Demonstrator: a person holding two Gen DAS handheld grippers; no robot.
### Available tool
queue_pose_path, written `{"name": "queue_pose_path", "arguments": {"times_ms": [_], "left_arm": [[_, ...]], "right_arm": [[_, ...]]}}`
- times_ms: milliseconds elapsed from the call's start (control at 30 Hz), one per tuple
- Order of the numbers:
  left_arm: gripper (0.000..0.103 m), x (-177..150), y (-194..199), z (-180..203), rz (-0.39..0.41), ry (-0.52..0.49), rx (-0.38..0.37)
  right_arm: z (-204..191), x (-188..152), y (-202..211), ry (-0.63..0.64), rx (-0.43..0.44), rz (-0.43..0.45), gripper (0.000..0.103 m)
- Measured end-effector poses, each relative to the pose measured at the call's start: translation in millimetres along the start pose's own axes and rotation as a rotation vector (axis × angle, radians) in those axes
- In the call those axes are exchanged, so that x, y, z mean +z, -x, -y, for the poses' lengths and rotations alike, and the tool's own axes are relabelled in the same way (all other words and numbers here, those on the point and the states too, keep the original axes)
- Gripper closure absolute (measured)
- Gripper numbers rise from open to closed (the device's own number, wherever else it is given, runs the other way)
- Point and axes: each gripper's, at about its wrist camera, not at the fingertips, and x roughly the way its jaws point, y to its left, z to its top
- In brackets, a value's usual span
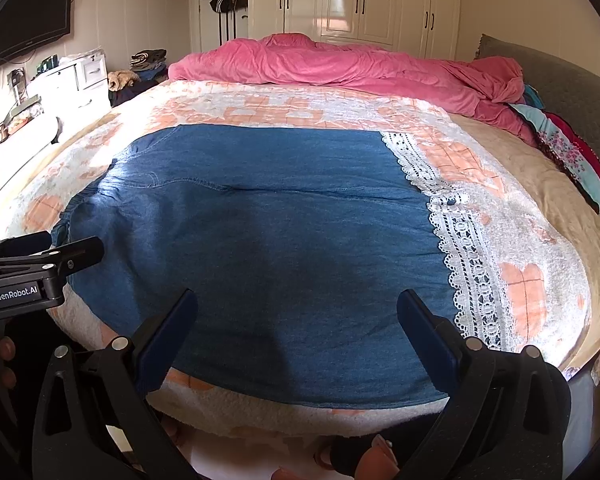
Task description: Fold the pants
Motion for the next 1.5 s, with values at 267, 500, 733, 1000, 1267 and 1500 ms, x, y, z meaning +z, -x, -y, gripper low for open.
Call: {"name": "queue_pose_path", "arguments": {"times_ms": [267,500,733,1000,1267,1500], "left_arm": [[0.008,0,0,0,0.0,-0.002,0.001],[0.008,-1,1,-1,0.0,-0.002,0.001],[0.008,-1,1,-1,0.0,-0.003,0.002],[0.008,-1,1,-1,0.0,-0.003,0.001],[0.008,1,-1,-5,-0.001,0.003,0.0],[0.008,9,-6,-15,-0.001,0.024,-0.003]], "right_arm": [[-1,-1,-1,0.003,-0.005,-0.002,0.004],[0,-1,0,0.0,-0.005,-0.001,0.004],[0,-1,0,0.0,-0.007,-0.002,0.004],[1,0,-2,0.0,-0.008,-0.007,0.004],[1,2,-5,-0.002,-0.006,-0.006,0.004],[9,16,-11,0.005,0.017,0.014,0.004]]}}
